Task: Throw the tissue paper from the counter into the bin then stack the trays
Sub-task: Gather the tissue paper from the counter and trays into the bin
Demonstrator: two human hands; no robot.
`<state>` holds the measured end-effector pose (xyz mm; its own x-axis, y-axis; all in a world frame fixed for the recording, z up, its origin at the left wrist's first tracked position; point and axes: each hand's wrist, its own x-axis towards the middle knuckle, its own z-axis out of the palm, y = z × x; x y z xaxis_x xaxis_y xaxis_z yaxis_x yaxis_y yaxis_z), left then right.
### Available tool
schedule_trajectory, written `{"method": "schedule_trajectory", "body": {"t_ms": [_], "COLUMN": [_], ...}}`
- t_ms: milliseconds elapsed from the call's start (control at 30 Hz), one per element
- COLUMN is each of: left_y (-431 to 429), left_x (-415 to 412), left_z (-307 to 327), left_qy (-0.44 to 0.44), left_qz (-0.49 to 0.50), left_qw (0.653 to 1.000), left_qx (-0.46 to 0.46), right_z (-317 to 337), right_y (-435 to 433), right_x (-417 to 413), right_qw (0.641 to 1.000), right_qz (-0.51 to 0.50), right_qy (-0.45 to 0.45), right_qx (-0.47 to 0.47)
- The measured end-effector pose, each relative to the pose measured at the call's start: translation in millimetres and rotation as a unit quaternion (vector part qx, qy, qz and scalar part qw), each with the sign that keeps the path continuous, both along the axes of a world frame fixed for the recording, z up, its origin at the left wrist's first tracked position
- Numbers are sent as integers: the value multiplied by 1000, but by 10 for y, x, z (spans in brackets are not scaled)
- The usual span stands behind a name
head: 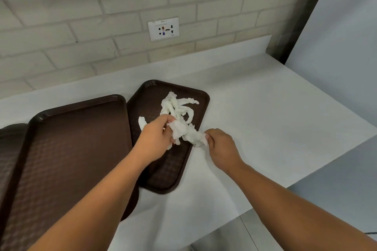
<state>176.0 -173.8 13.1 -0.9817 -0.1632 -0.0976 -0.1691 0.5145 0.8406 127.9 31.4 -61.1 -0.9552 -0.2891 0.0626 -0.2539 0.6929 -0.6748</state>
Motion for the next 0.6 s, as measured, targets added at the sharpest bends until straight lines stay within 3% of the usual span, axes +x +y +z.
{"method": "schedule_trajectory", "body": {"t_ms": [167, 267, 467, 600], "left_y": [-28, 13, 200, 348], "left_x": [-221, -397, -425, -504], "left_z": [168, 217, 141, 107], "left_qy": [-20, -90, -57, -35], "left_qz": [64, 143, 93, 29], "left_qw": [983, 943, 970, 970], "left_qx": [171, 287, 216, 238], "right_z": [60, 58, -15, 39], "right_y": [103, 190, 329, 422], "right_x": [-35, -29, -69, -59], "right_qw": [1000, 998, 996, 996], "right_qz": [2, 22, 7, -26], "right_qy": [-23, -52, -27, -75], "right_qx": [0, 36, 89, 26]}}
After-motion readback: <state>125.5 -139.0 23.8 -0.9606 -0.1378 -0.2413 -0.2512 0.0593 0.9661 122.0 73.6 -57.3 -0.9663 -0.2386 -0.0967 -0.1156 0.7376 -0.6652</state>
